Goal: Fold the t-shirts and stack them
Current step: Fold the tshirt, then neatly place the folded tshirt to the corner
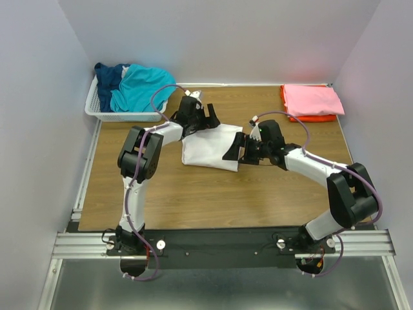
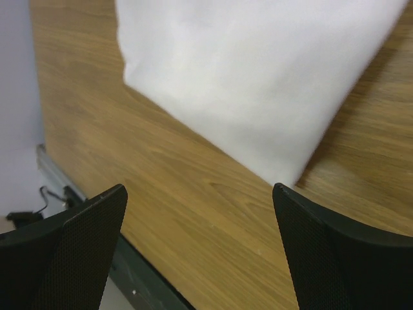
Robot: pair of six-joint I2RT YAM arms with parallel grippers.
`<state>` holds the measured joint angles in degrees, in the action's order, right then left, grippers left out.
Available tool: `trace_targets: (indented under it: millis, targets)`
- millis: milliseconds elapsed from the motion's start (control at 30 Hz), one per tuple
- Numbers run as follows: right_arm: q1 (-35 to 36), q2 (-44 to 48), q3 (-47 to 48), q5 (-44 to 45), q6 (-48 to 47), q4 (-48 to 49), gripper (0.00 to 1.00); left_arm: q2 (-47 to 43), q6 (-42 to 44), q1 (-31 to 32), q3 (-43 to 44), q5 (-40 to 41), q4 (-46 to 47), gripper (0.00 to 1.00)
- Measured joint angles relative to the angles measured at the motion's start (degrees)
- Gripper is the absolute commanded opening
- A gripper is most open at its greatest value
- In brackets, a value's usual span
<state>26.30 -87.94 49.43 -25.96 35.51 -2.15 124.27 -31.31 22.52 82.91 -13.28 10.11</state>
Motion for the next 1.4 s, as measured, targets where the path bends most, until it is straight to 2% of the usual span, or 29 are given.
trace_targets:
  millis: [167,300,567,667,733,833,933,1133,1300,1333,1400]
  targets:
    - [0.0,0.2,1.0,7.8,0.4,-3.7,1.0,-1.5,0.3,0.0,0.2,1.1,-2.3,0.98]
    - [0.0,0.1,4.1,13.3,0.7,-5.8,1.0,-10.1,0.9,0.0,-2.4,3.5,-6.3,0.98]
    - [0.0,-7.0,11.5,20.0,0.9,-7.8,1.0,-51.4,1.1,0.0,-18.9,12.0,-4.1,0.98]
    - [0.0,-9.3,11.7,21.9,0.5,-8.5,1.0,-62.6,-0.5,0.0,-27.1,15.2,-3.5,0.98]
    - [0.0,-10.9,12.5,22.5,0.1,-9.1,0.98,-65.9,-1.8,0.0,-31.4,16.7,-3.8,0.98]
    - [0.0,-13.3,13.9,22.5,-0.7,-9.6,0.96,-67.1,-3.7,0.0,-36.4,17.7,-6.3,0.98]
    - [0.0,-15.8,15.5,22.4,-1.1,-9.6,0.88,-67.0,-4.7,0.0,-39.5,17.9,-10.3,0.98]
    - [0.0,-19.3,17.1,21.5,-1.5,-9.6,0.71,-67.1,-4.9,0.0,-38.9,20.6,-13.9,0.98]
    - [0.1,-20.6,17.9,20.2,-1.5,-9.3,0.62,-67.1,-4.9,0.0,-38.6,21.9,-15.0,0.98]
    - [0.1,-20.9,18.1,20.1,-1.5,-9.1,0.56,-67.1,-4.9,0.0,-38.6,22.2,-15.4,0.98]
    - [0.3,-21.4,18.4,19.7,-1.7,-8.6,0.55,-67.1,-4.9,0.0,-38.6,22.6,-15.7,0.98]
